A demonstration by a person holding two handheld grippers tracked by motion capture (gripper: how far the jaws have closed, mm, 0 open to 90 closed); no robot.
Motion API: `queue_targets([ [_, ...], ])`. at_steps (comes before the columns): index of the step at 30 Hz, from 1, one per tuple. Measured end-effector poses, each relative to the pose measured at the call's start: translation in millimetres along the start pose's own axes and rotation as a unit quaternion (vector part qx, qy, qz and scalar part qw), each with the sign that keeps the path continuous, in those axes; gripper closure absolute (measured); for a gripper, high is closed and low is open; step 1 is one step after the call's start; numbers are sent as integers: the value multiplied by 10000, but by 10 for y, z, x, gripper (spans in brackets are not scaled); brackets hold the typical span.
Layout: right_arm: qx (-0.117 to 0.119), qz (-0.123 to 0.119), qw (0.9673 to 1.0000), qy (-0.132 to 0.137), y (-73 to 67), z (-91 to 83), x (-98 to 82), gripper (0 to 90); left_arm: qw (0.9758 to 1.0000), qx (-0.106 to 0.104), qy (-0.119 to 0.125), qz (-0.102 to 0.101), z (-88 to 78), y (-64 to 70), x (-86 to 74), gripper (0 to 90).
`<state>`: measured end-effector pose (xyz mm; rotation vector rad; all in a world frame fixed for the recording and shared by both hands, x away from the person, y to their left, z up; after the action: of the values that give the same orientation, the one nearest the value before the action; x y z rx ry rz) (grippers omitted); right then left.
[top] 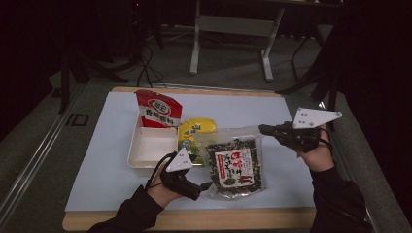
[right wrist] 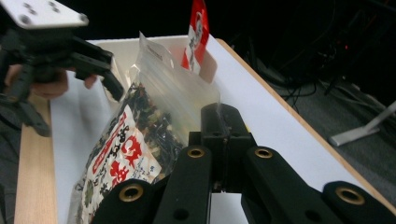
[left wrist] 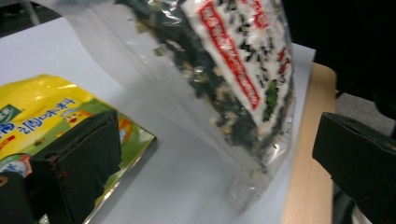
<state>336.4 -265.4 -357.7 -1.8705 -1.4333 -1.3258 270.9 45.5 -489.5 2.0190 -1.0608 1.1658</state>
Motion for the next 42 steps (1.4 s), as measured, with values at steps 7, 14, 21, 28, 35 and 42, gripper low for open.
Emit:
queue_targets([
  [7,122,-95,9998,116,-70,-26,61,900,10000,17,-67,-54,89,-80,-11,45],
  [14,228,-210,9993,209,-149,-68,137,900,9992,-396,-52,-74,197,-84,18,178],
  [21,289,-256,9989,258,-183,-94,162,900,9963,-845,178,43,257,-29,79,450],
  [28,237,-216,9992,258,-163,-158,160,900,9935,-1096,252,152,236,52,158,701],
  [35,168,-121,9991,373,-125,-264,180,900,9914,-1268,271,176,155,180,307,778],
  [42,128,-34,9979,627,-93,-363,225,883,9923,-1166,271,310,57,224,456,784],
])
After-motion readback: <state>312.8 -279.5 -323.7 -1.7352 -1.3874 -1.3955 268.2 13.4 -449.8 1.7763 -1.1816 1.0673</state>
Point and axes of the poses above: each handheld gripper's, and its own axes: z roughly forward along the jaws, x roughly out of its top, y roughly to its right, the point moved 2 cm from there along z, roughly forward along the jaws, and after that the axes turned 1 degree about -z, right-handed, at the moved point
